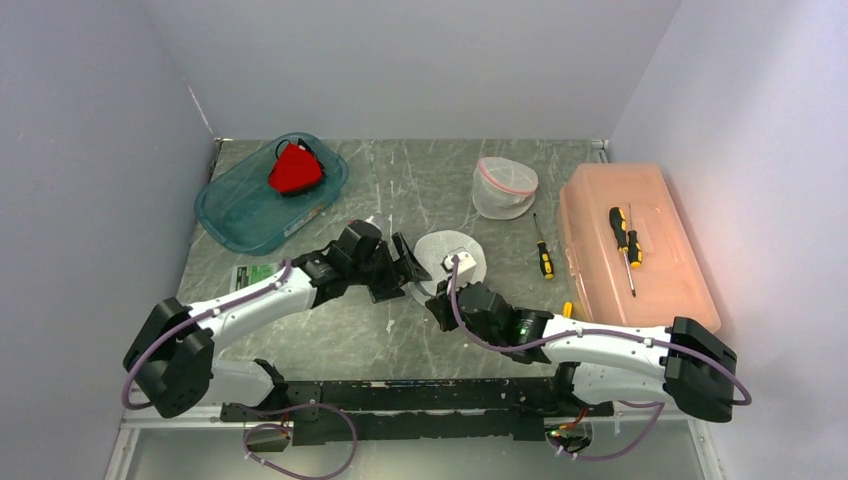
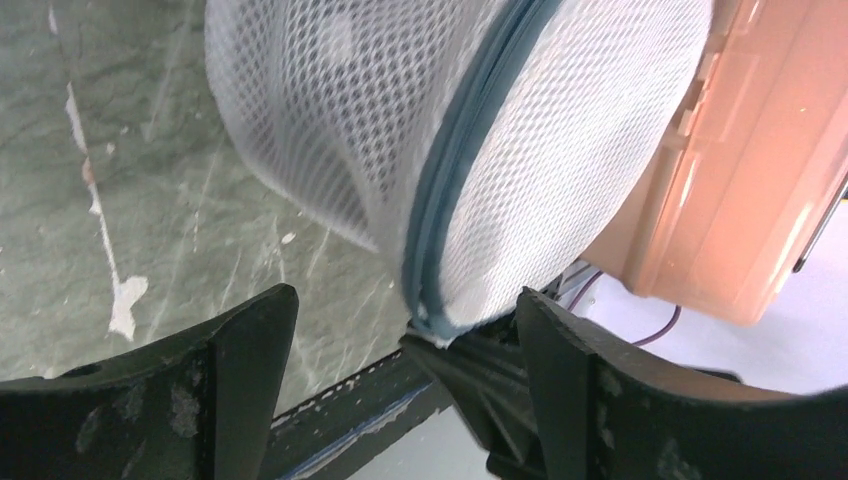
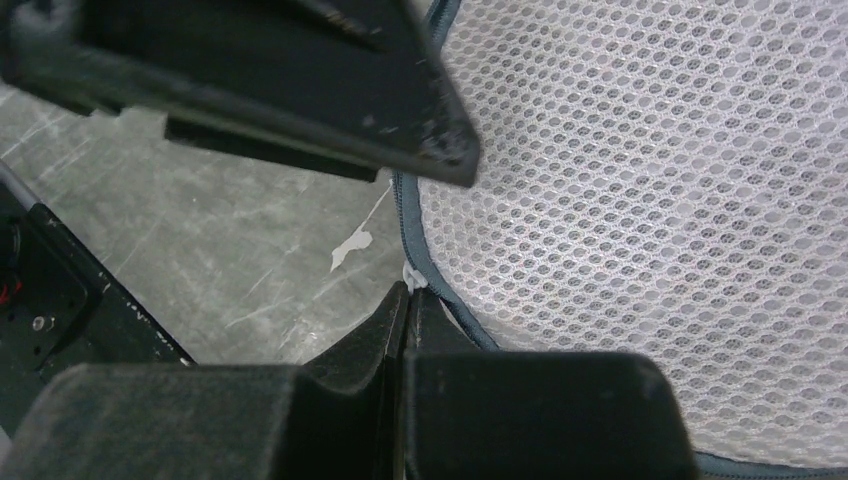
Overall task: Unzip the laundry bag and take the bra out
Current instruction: Unzip the laundry bag at the center of the board.
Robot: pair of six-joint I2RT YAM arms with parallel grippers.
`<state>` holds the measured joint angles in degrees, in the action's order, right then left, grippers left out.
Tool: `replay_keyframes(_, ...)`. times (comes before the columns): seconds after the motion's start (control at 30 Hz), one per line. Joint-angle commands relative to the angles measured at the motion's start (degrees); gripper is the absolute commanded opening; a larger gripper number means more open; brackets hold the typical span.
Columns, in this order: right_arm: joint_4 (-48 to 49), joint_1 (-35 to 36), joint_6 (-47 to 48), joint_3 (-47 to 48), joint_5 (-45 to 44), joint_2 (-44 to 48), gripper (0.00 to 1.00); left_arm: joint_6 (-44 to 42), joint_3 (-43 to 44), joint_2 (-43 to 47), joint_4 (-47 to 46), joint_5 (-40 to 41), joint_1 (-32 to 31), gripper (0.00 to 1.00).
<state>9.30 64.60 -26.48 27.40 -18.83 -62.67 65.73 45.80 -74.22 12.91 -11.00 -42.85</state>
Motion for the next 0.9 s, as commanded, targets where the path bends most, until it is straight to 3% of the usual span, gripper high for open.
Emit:
replay_keyframes(0.0,2.69,0.27,1.76,1.22,2.59,2.11,0.0,1.64,3.33,-2.77,-5.45,1.22,-0.05,0.81)
replay_keyframes(0.13,1.54,0.31,1.7,1.23,2.38,2.93,0.0,2.51,3.15,-5.52,-8.28,0.44,-0.09,0.61)
replay_keyframes(0.37,-4.25,0.29,-0.19,1.44,-0.01,6.19,0.0,1.94,3.11,-5.22,-7.19,3.33,0.11,0.05)
replay_keyframes(0.87,-23.88,-1.35,-8.64,4.25,-15.44,10.71,0.0,-3.2,4.3,-3.48,-3.85,1.73,3.38,0.03)
